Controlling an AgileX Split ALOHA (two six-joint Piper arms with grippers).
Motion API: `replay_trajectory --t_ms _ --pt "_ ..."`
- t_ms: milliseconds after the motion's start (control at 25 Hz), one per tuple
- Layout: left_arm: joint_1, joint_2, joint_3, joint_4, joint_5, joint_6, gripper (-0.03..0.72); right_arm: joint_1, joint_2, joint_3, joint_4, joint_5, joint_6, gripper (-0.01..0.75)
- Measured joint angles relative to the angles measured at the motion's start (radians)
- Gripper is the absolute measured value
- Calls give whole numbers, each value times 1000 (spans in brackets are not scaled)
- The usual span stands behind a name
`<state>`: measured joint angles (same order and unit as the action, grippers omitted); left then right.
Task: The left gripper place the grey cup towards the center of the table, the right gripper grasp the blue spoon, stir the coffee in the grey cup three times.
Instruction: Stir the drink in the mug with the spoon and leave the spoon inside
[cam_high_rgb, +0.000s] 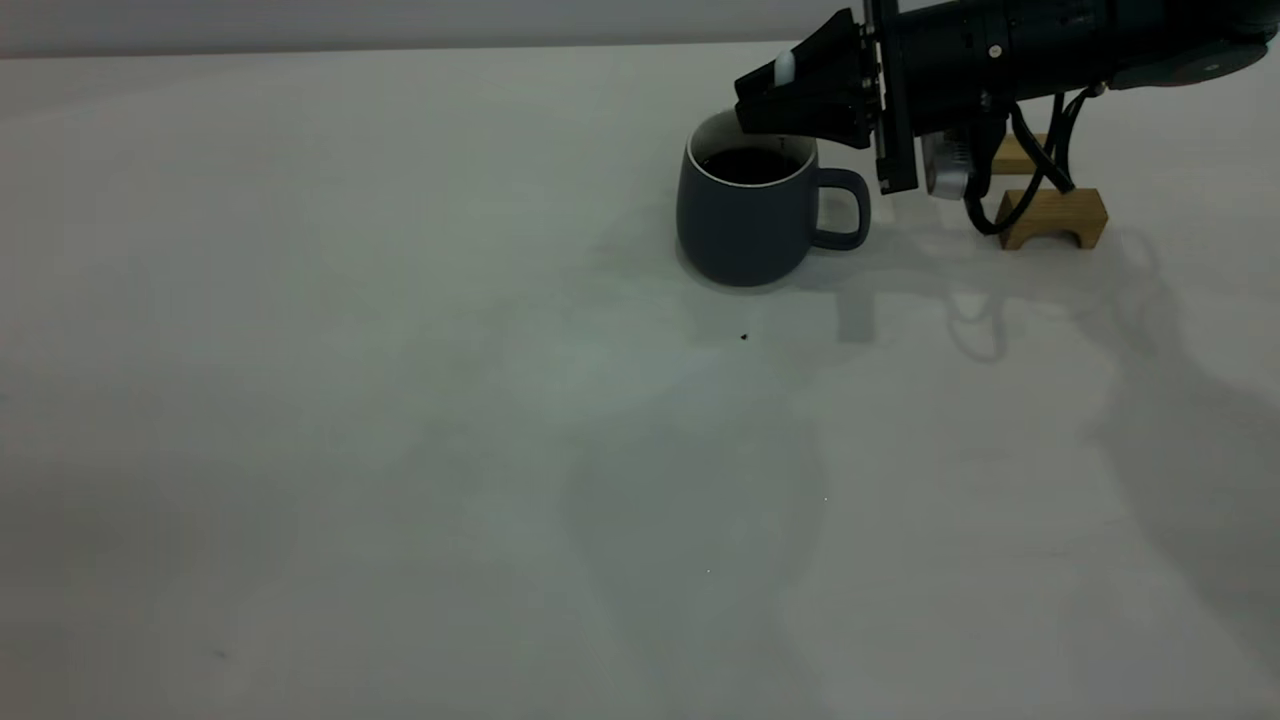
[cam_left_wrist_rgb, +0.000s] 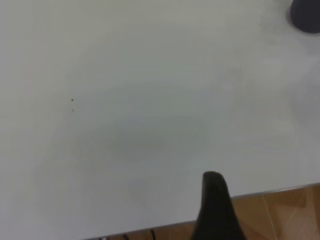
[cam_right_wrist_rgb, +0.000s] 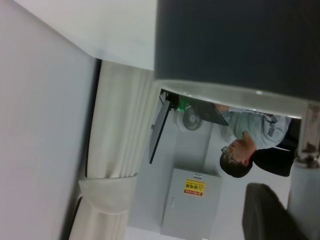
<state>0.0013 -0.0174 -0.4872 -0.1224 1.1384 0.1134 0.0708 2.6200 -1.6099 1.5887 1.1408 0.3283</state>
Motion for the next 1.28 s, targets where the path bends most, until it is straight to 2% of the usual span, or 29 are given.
replay_trajectory --t_ms 280,600,720,1080,1280 --pt "0 0 0 0 0 0 585 44 0 0 95 2 131 105" --pt "0 0 0 0 0 0 585 42 0 0 118 -2 202 105" --pt "0 0 0 0 0 0 585 42 0 0 113 -5 203 136" --pt "0 0 0 0 0 0 585 42 0 0 77 -5 166 519" --pt "0 0 0 0 0 0 585 42 -35 0 15 -9 44 621"
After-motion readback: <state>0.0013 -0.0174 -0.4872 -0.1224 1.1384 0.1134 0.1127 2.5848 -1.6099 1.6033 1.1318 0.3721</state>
